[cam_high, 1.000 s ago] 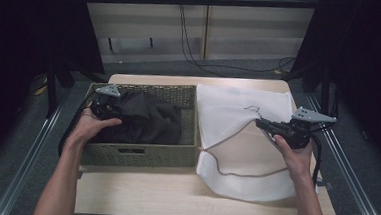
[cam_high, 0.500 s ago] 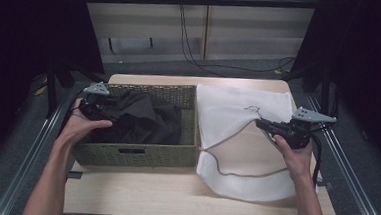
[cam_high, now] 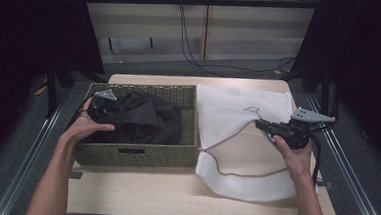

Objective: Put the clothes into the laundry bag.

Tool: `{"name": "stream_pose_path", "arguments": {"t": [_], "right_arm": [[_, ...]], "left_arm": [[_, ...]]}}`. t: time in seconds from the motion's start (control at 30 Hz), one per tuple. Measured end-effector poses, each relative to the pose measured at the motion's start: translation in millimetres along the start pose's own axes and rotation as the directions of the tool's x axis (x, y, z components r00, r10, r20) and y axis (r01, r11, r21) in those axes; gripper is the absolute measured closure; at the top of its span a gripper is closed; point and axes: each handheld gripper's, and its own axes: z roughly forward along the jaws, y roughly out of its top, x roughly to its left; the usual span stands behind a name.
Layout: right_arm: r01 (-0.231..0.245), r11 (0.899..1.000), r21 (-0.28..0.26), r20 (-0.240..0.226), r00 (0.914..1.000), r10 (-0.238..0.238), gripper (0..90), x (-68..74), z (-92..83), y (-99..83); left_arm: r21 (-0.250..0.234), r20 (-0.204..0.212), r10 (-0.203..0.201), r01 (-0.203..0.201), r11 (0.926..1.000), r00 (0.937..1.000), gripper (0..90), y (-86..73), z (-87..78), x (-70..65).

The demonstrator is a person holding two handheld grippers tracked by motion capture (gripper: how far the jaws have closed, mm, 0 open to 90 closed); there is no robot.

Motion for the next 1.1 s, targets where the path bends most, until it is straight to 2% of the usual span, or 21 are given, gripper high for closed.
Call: {"name": "stream_pose_path", "arguments": {"t": [0.03,0.07,0.13,0.17,0.2,0.27,0.33,0.37,0.4,0.43,0.57,0.6,0.63,0.7,0.8,0.83,0.87,0.97,1.0,1.07,1.1], "right_arm": [[0.000,1.000,0.000,-0.002,1.0000,0.000,88.6,-0.4,-0.2,-0.1],[-0.001,1.000,-0.001,-0.004,1.0000,0.001,88.6,-0.8,-0.3,-0.3],[-0.007,1.000,0.003,-0.001,1.0000,0.007,88.6,-0.9,-0.3,-0.7],[-0.005,1.000,0.004,0.000,1.0000,0.005,88.6,-1.1,-0.2,-0.9],[-0.007,1.000,0.003,0.004,1.0000,0.007,88.6,-0.9,0.2,-1.0],[-0.006,1.000,0.003,0.004,1.0000,0.006,88.6,-0.8,0.6,-0.9],[-0.007,1.000,0.004,0.001,1.0000,0.007,88.6,-0.9,1.0,-1.0],[-0.008,1.000,0.004,0.000,1.0000,0.008,88.6,-1.0,1.2,-1.1],[-0.005,1.000,0.006,0.001,1.0000,0.005,88.6,-1.5,1.6,-1.3],[-0.007,1.000,0.008,0.002,1.0000,0.007,88.6,-1.4,1.8,-1.5],[-0.009,1.000,0.010,0.001,1.0000,0.008,88.6,-1.4,2.3,-1.6],[-0.005,1.000,0.010,0.002,1.0000,0.005,88.6,-1.7,2.1,-1.5],[-0.005,1.000,0.010,0.002,1.0000,0.005,88.6,-1.9,2.0,-1.4],[-0.005,1.000,0.011,0.003,1.0000,0.005,88.6,-2.1,1.9,-1.5],[-0.007,1.000,0.011,0.004,1.0000,0.007,88.6,-2.1,2.3,-1.8],[-0.009,1.000,0.010,0.002,1.0000,0.009,88.6,-1.8,2.6,-1.8],[-0.008,1.000,0.011,0.002,1.0000,0.008,88.6,-1.7,2.6,-1.8],[-0.007,1.000,0.011,0.002,1.0000,0.007,88.6,-1.7,2.5,-1.7],[-0.007,1.000,0.011,0.002,1.0000,0.007,88.6,-1.6,2.5,-1.8],[-0.008,1.000,0.013,0.005,1.0000,0.008,88.6,-0.7,2.1,-2.0],[-0.005,1.000,0.012,0.003,1.0000,0.005,88.6,-0.6,1.9,-1.9]], "left_arm": [[0.010,0.006,0.001,-0.001,0.9999,1.0000,0.0,-0.5,1.1,-0.9],[0.004,0.017,0.024,-0.024,0.9997,0.9996,0.0,-1.8,3.1,-1.6],[0.053,0.027,0.050,-0.051,0.9973,0.9984,0.0,-1.7,6.9,-6.3],[0.053,0.052,0.080,-0.082,0.9952,0.9955,0.0,-2.6,8.8,-8.5],[0.052,0.053,0.070,-0.073,0.9960,0.9962,0.0,-2.7,9.8,-10.5],[0.073,0.076,0.085,-0.091,0.9932,0.9934,0.0,-0.3,10.1,-12.6],[0.088,0.121,0.066,-0.077,0.9931,0.9905,0.0,0.8,11.5,-14.3],[0.091,0.111,0.080,-0.090,0.9917,0.9905,0.0,1.6,12.9,-15.3],[0.104,0.131,0.061,-0.075,0.9918,0.9895,0.0,2.0,14.7,-15.8],[0.119,0.139,0.069,-0.085,0.9893,0.9879,0.0,2.8,16.7,-16.4],[0.152,0.117,0.083,-0.101,0.9832,0.9896,0.0,2.6,25.4,-19.5],[0.163,0.112,0.067,-0.085,0.9831,0.9915,0.0,1.5,28.2,-21.1],[0.172,0.108,0.102,-0.120,0.9778,0.9889,0.0,1.3,29.6,-20.0],[0.184,0.094,0.106,-0.122,0.9752,0.9899,0.0,0.8,32.0,-23.6],[0.237,0.073,0.159,-0.172,0.9561,0.9845,0.0,3.0,39.0,-27.3],[0.241,0.073,0.155,-0.168,0.9558,0.9853,0.0,2.3,42.5,-29.7],[0.257,0.079,0.175,-0.190,0.9475,0.9814,0.0,2.7,43.1,-29.3],[0.280,0.074,0.198,-0.211,0.9367,0.9775,0.0,1.9,45.9,-29.9],[0.305,0.059,0.222,-0.230,0.9243,0.9732,0.0,2.0,47.6,-30.3],[0.312,0.050,0.239,-0.243,0.9186,0.9697,2.9,2.5,47.3,-31.3],[0.317,0.049,0.261,-0.263,0.9110,0.9640,5.9,2.9,45.0,-29.9]]}}
